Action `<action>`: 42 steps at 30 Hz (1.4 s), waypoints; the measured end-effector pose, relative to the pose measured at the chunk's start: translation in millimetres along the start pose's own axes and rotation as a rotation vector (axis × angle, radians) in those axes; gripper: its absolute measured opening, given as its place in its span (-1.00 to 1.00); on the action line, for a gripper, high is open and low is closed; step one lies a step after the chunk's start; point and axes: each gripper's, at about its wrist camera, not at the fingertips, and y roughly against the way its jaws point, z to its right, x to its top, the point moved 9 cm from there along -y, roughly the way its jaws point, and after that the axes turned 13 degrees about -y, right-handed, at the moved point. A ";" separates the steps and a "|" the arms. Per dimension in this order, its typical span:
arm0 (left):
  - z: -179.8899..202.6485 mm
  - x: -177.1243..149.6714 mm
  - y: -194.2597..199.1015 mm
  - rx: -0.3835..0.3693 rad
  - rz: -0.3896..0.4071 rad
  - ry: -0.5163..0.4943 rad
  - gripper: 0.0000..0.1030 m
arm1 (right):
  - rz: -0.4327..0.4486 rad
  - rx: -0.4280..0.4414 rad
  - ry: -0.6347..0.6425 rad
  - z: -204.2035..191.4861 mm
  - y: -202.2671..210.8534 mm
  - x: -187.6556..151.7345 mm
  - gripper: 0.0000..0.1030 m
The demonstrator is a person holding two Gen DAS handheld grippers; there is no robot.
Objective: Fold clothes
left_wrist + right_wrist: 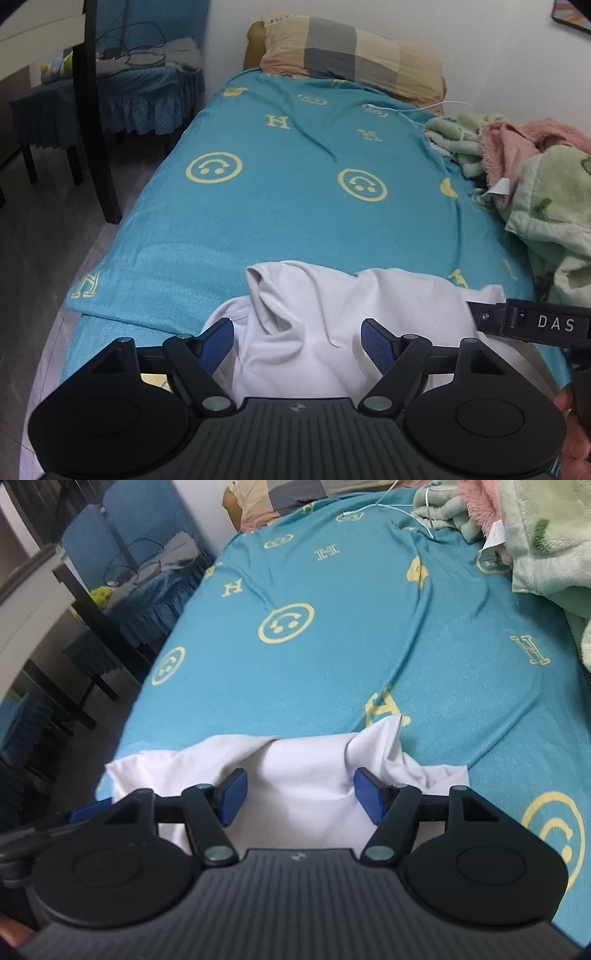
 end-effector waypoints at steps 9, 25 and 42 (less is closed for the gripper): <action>31.0 -18.7 72.5 0.000 0.069 -0.063 0.54 | 0.057 0.017 0.025 -1.2 70.7 -28.3 0.29; 35.0 -62.2 55.2 0.010 -0.065 -0.097 0.62 | -0.018 -0.109 0.096 10.6 50.3 -70.3 0.27; -14.2 -112.8 84.7 -0.273 -0.182 0.553 0.71 | -0.026 -0.095 0.093 11.4 56.1 -68.5 0.27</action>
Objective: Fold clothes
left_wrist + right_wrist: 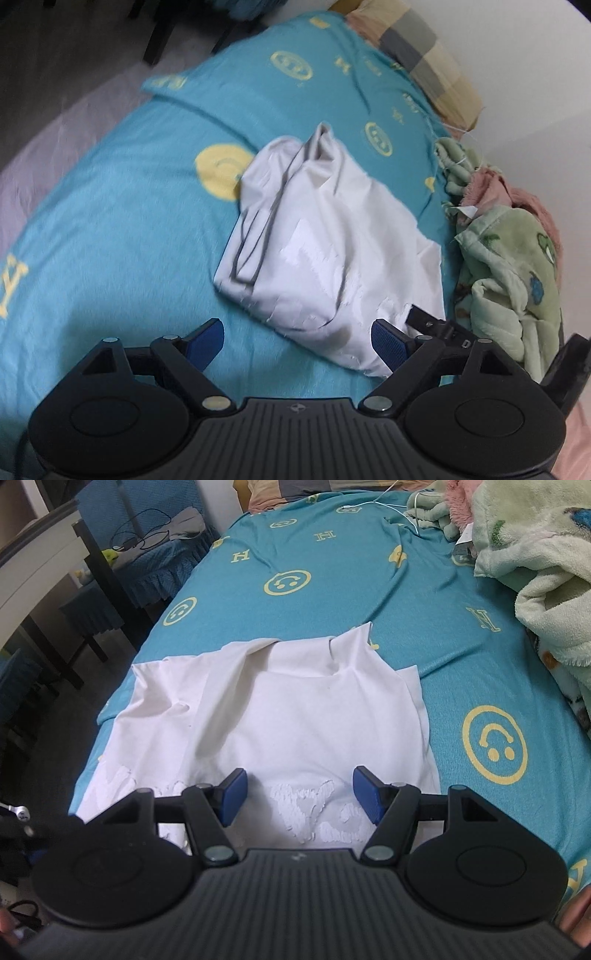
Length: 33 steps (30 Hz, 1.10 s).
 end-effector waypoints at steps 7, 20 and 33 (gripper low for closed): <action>-15.5 11.4 -27.3 -0.075 0.059 0.164 0.38 | 0.004 -0.005 0.012 -1.5 0.8 -0.7 0.27; 8.4 35.7 -5.6 -0.202 0.266 0.127 -0.70 | -0.227 0.676 -0.634 -21.2 50.9 -4.0 0.30; -5.1 43.6 -3.3 -0.267 0.281 0.238 -0.74 | -0.289 0.491 -1.102 18.7 -10.0 -62.9 0.31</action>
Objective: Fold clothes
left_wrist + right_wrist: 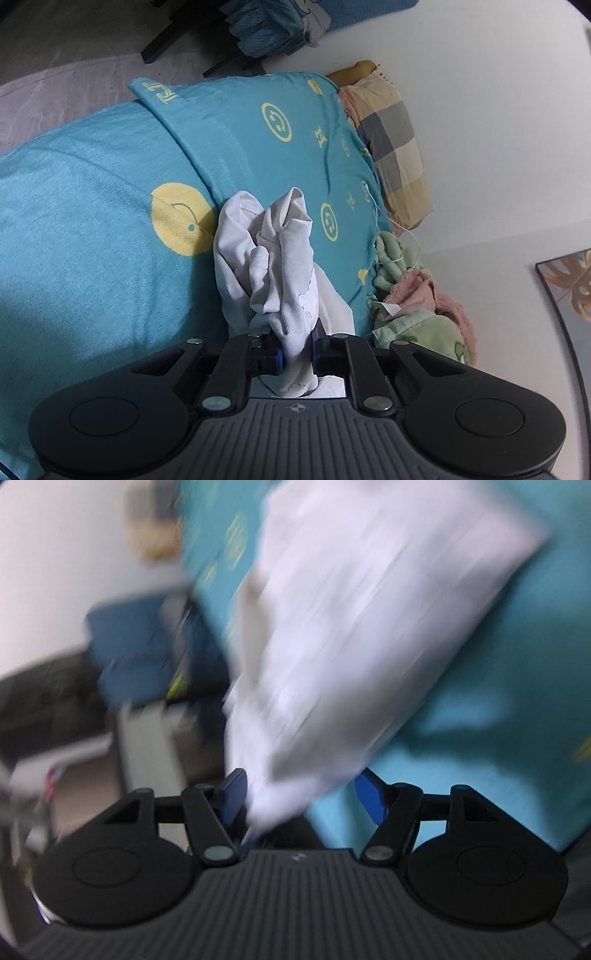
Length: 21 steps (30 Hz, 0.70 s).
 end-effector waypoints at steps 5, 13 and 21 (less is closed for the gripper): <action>-4.0 0.7 0.6 0.005 -0.003 0.007 -0.74 | 0.151 -0.004 -0.031 8.8 19.6 21.7 0.32; -5.1 1.8 -1.8 0.019 -0.002 -0.003 -0.74 | 0.246 -0.017 0.013 8.5 23.4 33.9 -0.20; 73.9 18.5 11.0 -0.028 0.014 -0.081 -0.75 | 0.284 0.111 0.091 -44.7 61.6 35.4 -0.57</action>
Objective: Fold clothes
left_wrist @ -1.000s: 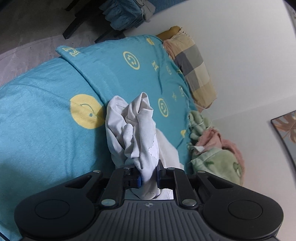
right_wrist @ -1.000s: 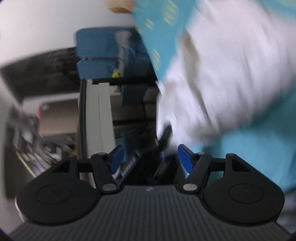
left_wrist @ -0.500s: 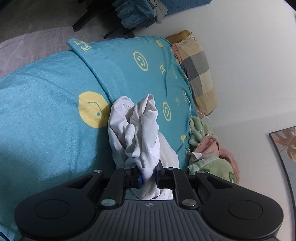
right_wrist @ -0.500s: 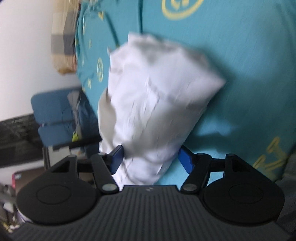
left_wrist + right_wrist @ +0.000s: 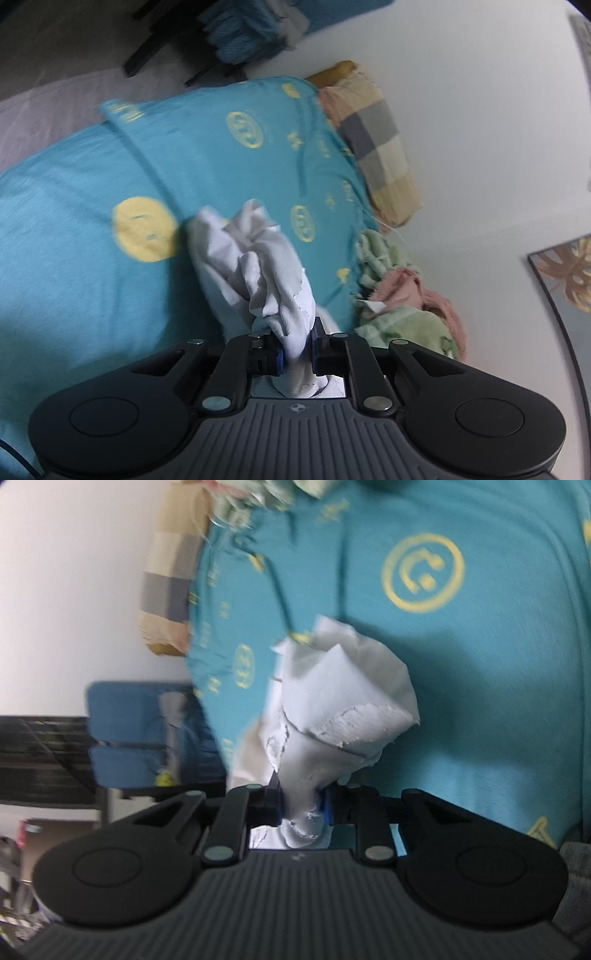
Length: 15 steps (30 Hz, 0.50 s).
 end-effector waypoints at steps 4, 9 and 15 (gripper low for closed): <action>100.5 31.2 -17.0 -0.044 0.016 -0.117 -0.75 | 0.031 0.103 0.004 -55.7 34.7 26.2 -0.57; 248.9 62.1 -74.5 -0.135 0.003 -0.221 -0.75 | 0.130 0.218 0.080 -160.6 89.7 93.0 -0.57; 414.0 57.3 -171.5 -0.347 -0.021 -0.240 -0.75 | 0.303 0.338 0.230 -278.2 175.8 201.1 -0.57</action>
